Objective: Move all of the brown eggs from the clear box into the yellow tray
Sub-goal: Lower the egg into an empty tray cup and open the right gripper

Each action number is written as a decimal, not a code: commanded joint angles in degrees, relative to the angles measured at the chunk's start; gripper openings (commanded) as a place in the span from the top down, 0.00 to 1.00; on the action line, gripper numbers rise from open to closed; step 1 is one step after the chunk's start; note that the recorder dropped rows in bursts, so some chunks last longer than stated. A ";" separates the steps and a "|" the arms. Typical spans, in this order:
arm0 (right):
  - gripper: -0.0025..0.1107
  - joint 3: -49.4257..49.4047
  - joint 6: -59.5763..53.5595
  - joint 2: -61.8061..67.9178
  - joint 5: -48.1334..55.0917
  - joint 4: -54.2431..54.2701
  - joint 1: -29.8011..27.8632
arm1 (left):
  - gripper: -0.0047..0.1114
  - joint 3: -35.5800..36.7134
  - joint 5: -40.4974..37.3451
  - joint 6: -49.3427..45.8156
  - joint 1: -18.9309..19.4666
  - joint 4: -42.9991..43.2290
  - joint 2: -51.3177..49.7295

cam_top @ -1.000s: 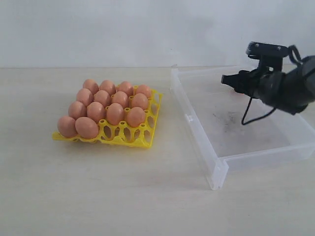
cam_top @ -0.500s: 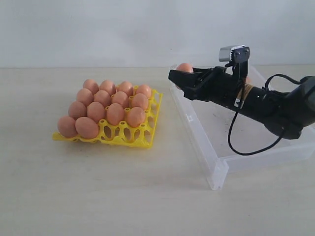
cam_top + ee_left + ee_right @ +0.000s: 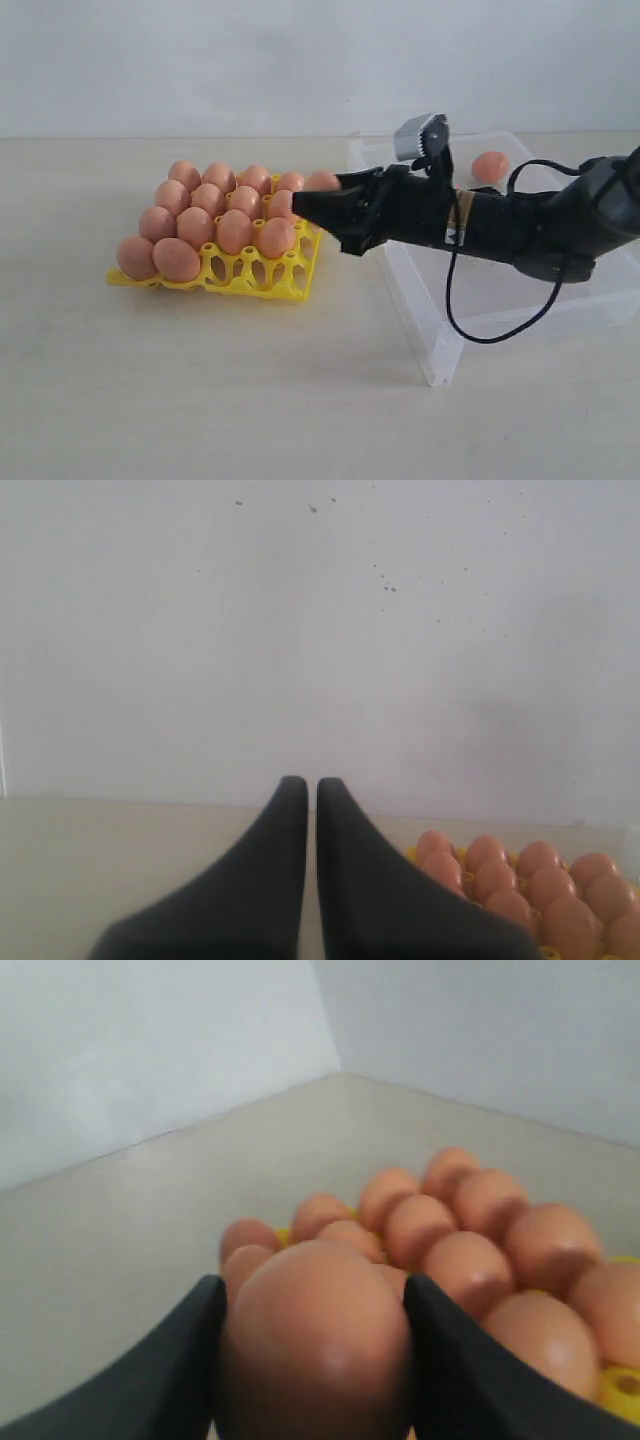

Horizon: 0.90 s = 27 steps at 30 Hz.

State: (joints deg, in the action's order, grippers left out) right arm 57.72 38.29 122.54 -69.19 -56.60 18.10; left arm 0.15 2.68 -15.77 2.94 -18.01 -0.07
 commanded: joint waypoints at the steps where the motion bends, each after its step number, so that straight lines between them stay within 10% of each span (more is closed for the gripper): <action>1: 0.98 4.16 2.55 -0.09 1.95 -5.20 6.95 | 0.93 -0.15 0.32 -0.20 -0.22 -0.27 0.07; 12: 0.98 8.18 -1.08 0.17 23.85 10.31 16.83 | 0.93 -0.15 0.32 -0.20 -0.22 -0.27 0.07; 27: 0.98 17.86 12.39 7.24 35.21 0.38 19.66 | 0.93 -0.15 0.32 -0.20 -0.22 -0.27 0.07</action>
State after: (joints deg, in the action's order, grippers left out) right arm 75.25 51.61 129.82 -35.32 -55.42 37.69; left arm 0.15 2.68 -15.77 2.94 -18.01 -0.07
